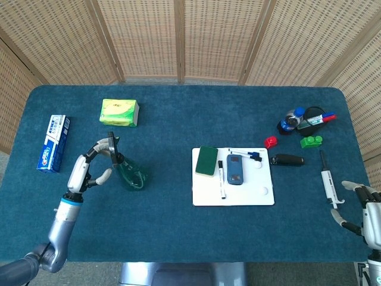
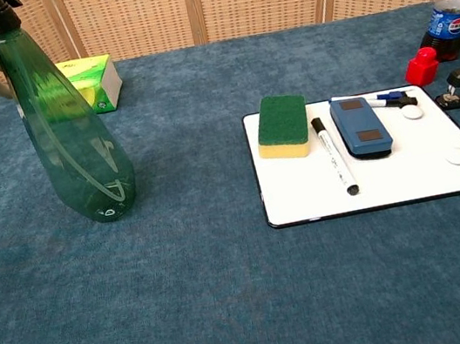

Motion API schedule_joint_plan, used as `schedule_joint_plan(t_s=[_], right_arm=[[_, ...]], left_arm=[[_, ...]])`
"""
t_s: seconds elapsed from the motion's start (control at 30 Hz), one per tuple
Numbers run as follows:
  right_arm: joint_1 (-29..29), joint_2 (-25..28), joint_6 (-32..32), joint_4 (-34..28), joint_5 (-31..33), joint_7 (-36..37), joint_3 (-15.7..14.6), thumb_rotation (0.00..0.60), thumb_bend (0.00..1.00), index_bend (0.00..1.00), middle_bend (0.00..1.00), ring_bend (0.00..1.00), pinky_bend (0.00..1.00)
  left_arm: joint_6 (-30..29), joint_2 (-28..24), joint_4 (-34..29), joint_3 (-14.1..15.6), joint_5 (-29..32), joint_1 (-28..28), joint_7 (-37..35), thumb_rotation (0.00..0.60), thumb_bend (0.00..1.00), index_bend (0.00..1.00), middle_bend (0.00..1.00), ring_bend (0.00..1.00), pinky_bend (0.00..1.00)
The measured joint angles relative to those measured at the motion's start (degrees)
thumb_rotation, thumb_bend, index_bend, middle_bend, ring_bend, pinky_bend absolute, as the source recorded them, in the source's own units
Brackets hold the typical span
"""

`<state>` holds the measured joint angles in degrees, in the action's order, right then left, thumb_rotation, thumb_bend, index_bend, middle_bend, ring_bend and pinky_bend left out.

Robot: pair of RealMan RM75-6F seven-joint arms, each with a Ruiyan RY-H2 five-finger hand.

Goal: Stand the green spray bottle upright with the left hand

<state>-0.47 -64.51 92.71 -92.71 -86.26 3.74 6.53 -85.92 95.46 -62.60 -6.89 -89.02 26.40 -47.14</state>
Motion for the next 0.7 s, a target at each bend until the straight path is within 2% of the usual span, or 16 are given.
schedule_joint_plan(t_s=[0.17, 0.37, 0.63, 0.7], right_arm=[[0.27, 0.21, -0.6, -0.29, 0.12, 0.22, -0.01, 0.6, 0.24, 0.29, 0.39, 0.31, 0.35], [0.88, 1.08, -1.89, -0.94, 0.57, 0.18, 0.16, 0.6, 0.24, 0.29, 0.38, 0.31, 0.35], [2.67, 3.78, -4.95, -1.66, 1.24, -1.9, 0.67, 0.6, 0.24, 0.29, 0.38, 0.3, 0.34], [3.23, 4.31, -6.01, -1.89, 1.43, -2.41, 0.74, 0.6, 0.24, 0.3, 0.38, 0.29, 0.34]], left_arm=[[-0.47, -3.48, -2.36, 1.3, -0.42, -1.6, 2.35, 0.224, 0.29, 0.26, 0.24, 0.32, 0.4], [-0.98, -10.24, -6.82, 3.24, -0.8, -4.2, 5.51, 0.221, 0.3, 0.26, 0.24, 0.32, 0.4], [0.89, -24.35, -17.53, 6.73, -0.24, -7.6, 12.98, 0.226, 0.29, 0.26, 0.25, 0.32, 0.39], [1.61, -28.72, -21.09, 7.62, 0.27, -8.56, 15.59, 0.247, 0.29, 0.26, 0.26, 0.32, 0.38]])
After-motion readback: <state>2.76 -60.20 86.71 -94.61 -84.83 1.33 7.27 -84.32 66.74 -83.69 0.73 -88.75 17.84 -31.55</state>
